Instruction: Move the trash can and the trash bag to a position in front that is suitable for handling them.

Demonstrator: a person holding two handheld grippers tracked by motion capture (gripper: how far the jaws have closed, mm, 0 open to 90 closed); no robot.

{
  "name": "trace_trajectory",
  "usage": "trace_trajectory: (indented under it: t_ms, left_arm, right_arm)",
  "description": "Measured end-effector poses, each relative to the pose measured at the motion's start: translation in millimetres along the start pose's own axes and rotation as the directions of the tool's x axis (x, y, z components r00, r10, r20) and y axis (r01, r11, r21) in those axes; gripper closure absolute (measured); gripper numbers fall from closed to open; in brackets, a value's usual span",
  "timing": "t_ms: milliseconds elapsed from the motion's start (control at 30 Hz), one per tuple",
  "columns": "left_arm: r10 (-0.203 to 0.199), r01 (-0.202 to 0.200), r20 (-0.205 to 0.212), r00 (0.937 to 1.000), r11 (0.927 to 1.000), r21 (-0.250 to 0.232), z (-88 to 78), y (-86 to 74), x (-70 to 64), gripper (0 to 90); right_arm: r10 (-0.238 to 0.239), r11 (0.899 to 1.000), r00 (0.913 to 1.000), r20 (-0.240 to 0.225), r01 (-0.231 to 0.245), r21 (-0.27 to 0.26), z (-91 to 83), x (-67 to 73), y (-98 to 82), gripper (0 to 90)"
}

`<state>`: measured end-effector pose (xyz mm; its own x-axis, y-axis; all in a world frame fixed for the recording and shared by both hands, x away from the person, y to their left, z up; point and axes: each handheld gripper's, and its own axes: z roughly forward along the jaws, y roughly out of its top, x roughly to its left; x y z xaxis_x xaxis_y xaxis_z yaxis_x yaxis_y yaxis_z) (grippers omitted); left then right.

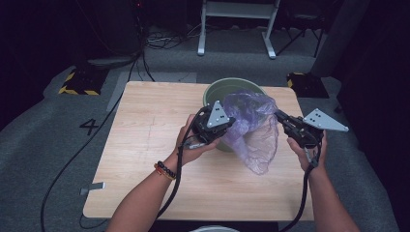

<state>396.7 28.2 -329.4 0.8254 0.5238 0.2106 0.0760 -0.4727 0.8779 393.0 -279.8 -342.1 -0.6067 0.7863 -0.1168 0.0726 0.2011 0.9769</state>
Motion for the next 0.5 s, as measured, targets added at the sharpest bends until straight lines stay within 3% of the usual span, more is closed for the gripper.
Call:
trace_trajectory:
  t_ms: [133, 233, 367, 500]
  left_arm:
    - [0.001, 0.000, -0.008, 1.0000, 1.0000, 0.007, -6.1, -7.0, 5.7, 90.0]
    - [-0.005, 0.005, 0.013, 0.9999, 1.0000, -0.001, -14.1, -13.3, 8.2, 90.0]
    - [0.019, -0.019, 0.012, 0.9998, 0.9998, -0.004, -23.0, -19.0, 5.2, 90.0]
    - [0.016, -0.016, 0.012, 0.9998, 0.9999, -0.004, -26.4, -23.9, 5.9, 90.0]
  right_arm:
    - [0.013, 1.000, 0.9999, 0.003, -0.013, 0.000, -0.8, -3.3, -1.5, 86.1]
    - [0.021, 1.000, 0.9998, 0.001, -0.021, -0.004, -3.3, -4.7, -2.0, 83.3]
    - [0.013, 1.000, 0.9999, -0.006, -0.013, -0.004, -6.1, -4.4, -1.9, 82.9]
    - [-0.007, 1.000, 0.9992, -0.041, 0.007, 0.016, -9.2, -2.7, -0.5, 72.7]
